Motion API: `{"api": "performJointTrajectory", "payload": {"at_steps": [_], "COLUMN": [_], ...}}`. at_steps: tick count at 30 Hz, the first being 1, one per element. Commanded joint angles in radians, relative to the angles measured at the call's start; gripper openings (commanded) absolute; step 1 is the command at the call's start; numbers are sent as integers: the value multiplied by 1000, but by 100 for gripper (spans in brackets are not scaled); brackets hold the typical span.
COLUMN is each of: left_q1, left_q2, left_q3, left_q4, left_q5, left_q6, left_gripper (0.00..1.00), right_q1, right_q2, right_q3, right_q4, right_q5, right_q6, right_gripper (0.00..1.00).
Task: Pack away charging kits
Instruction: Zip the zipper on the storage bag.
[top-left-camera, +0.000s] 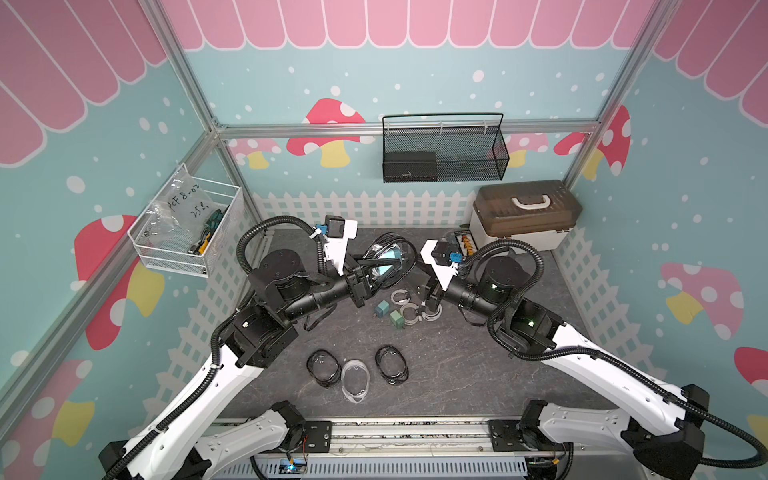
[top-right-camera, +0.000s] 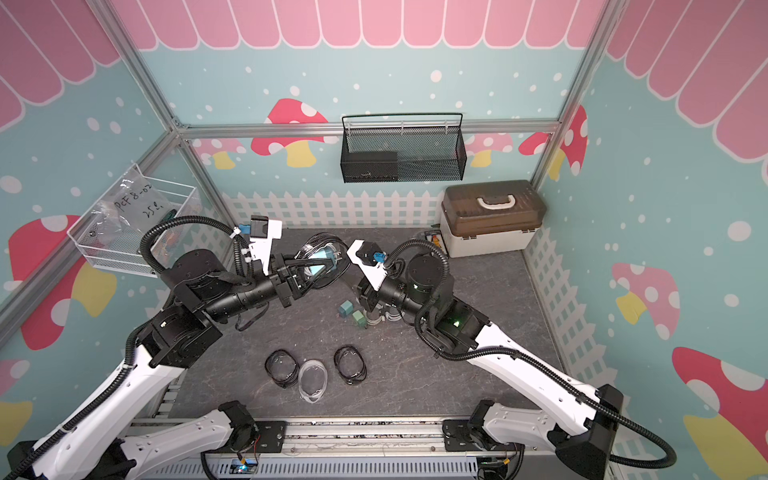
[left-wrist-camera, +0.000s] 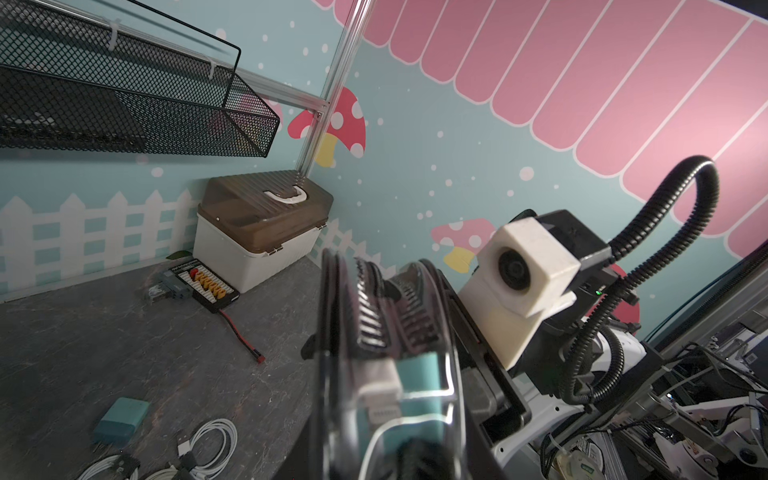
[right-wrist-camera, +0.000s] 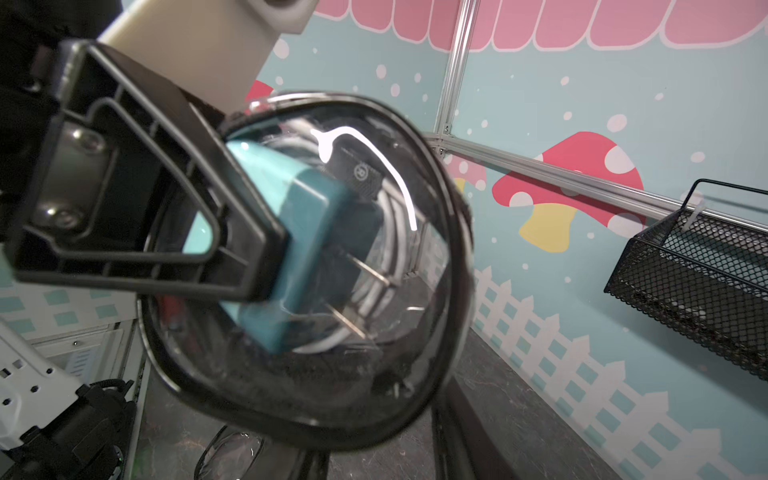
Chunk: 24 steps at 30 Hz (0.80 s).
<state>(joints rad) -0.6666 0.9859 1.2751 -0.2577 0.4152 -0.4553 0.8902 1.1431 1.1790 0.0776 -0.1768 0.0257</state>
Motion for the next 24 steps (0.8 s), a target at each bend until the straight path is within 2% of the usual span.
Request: {"api": "performJointTrajectory", "payload": {"at_steps": [1,6,10,16,24], "left_q1": [5,5,5,5,5], "left_q2": [-4,-9,-7,-14,-48], "left_q3": [10,1,-3,-12,-43], "left_q4": [8,18,19,17,-32], "left_q5": [2,5,5,5,7], "left_q6": [23,16,17,17,33], "left_gripper": [0,0,0,0,0], "right_q1": [4,4,4,4,0], "right_q2": [5,4,-1,-17,-33], "right_q3": [28,30,29,18,63], "right_q4": [20,18,14,8,-69], "right_q5": [4,20,27,86,252], "right_q6": [8,4,0,-15,-100], "right_gripper": [25,8,0,0,0]}}
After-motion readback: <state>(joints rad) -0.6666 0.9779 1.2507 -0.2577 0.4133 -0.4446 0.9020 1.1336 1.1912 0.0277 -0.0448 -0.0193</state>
